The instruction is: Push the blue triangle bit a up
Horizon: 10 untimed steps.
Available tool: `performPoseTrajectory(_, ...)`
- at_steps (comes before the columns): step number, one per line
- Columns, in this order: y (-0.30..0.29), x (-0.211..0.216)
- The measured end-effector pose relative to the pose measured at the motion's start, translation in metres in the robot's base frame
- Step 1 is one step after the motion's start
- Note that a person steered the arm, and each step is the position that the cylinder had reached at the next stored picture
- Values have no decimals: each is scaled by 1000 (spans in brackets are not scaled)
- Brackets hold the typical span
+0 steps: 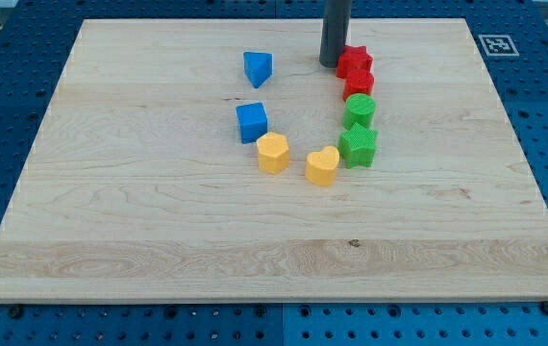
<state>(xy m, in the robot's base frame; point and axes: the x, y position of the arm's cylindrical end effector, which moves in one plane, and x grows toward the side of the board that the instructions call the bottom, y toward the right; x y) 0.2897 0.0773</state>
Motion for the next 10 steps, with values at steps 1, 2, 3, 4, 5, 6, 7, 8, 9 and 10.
performPoseTrajectory(1,0,-1)
performPoseTrajectory(2,-24,-17)
performPoseTrajectory(3,-94,-35)
performPoseTrajectory(4,-166,-34)
performPoseTrajectory(5,-187,1)
performPoseTrajectory(6,-158,40)
performPoseTrajectory(7,-116,52)
performPoseTrajectory(8,-91,52)
performPoseTrajectory(9,-88,46)
performPoseTrajectory(10,-108,35)
